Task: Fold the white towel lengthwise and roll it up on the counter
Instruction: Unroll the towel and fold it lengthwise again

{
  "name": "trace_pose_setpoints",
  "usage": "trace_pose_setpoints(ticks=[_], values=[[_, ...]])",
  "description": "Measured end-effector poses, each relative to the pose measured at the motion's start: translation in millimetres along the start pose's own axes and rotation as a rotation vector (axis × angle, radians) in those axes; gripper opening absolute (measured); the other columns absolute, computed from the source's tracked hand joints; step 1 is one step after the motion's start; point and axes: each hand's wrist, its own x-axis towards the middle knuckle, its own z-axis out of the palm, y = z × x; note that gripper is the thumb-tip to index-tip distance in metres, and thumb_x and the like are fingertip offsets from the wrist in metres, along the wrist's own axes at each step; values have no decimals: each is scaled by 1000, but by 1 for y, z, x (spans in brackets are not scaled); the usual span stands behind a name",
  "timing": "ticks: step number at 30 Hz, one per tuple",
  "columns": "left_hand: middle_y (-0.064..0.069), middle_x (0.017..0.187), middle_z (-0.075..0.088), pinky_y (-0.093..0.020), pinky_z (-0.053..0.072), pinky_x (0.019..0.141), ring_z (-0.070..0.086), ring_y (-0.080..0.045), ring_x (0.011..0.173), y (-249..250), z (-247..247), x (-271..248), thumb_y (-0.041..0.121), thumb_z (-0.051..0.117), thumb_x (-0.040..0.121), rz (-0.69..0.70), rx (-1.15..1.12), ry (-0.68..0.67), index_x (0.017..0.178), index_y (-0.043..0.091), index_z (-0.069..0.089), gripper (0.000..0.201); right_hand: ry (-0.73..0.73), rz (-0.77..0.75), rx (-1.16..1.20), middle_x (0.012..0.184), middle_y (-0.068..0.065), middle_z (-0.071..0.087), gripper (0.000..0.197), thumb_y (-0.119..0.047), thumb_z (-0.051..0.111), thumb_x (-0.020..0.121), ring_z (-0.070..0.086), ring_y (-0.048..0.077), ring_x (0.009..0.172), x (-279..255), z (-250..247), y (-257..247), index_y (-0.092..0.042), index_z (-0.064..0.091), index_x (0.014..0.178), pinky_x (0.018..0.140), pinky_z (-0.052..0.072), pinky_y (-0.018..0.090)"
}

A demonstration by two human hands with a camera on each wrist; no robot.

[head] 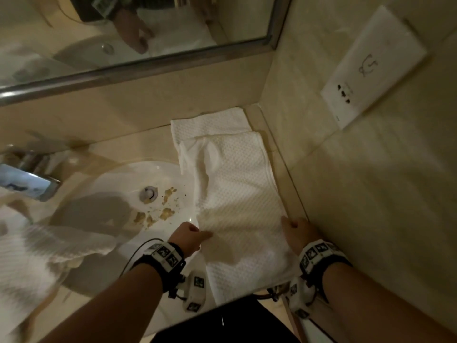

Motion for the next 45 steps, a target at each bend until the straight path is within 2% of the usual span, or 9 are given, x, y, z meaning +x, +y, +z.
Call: trace_pose_setpoints(ticks=[6,12,18,23,26,29,33,38,45], values=[[-5,88,66,-40,55,87,64,-23,87,-3,-1,0,53,72,88,8,231,-41,76,17,59,40,-73,-28,-79,132,10,60,59,-58,47,97,60,31,113,-1,-2,13,-12,54,134,91,48,34],[1,84,58,-31,44,70,53,-13,75,2,5,-12,51,70,90,-12,244,35,83,17,56,37,45,-111,-90,113,7,63,41,-52,57,94,62,28,97,-1,2,8,-16,54,113,79,48,33],[-2,102,54,-30,42,62,56,-20,87,-8,16,-22,50,79,81,6,219,255,108,15,45,55,30,-136,-54,100,4,61,28,-44,62,94,51,15,71,3,-2,6,-19,49,94,66,40,29],[-2,86,60,-31,43,64,55,-17,75,-10,32,-47,41,71,89,242,256,250,84,20,56,26,56,-86,14,121,15,64,71,-60,70,80,64,34,104,2,-4,7,-6,57,124,86,50,35],[2,86,62,-28,40,62,56,-14,77,-20,42,-69,44,69,90,290,293,153,85,23,59,24,54,-50,50,127,16,64,96,-78,52,65,65,35,107,-1,5,19,-8,57,130,95,53,43],[4,95,64,-32,50,76,60,-18,88,-43,54,-85,45,69,90,384,379,56,88,27,63,19,17,13,67,143,18,52,85,-65,54,86,56,37,123,-23,12,31,-5,42,145,102,46,40],[3,117,53,-42,47,95,53,-23,110,-84,71,-100,56,64,87,549,790,30,112,33,60,35,-83,48,105,151,14,43,94,-73,52,84,49,37,130,-42,24,61,-11,33,152,105,43,43],[1,131,42,-43,38,100,42,-27,120,-119,84,-106,50,61,91,643,1094,203,130,31,47,46,-29,-38,173,129,12,62,50,-44,55,95,57,27,94,-56,36,79,-13,56,134,81,44,31],[-7,130,46,-42,38,91,45,-31,112,-128,98,-117,19,67,77,670,1237,296,124,21,54,48,-39,10,362,130,12,62,49,-33,63,94,60,32,111,-69,52,95,-7,57,136,84,46,31]])
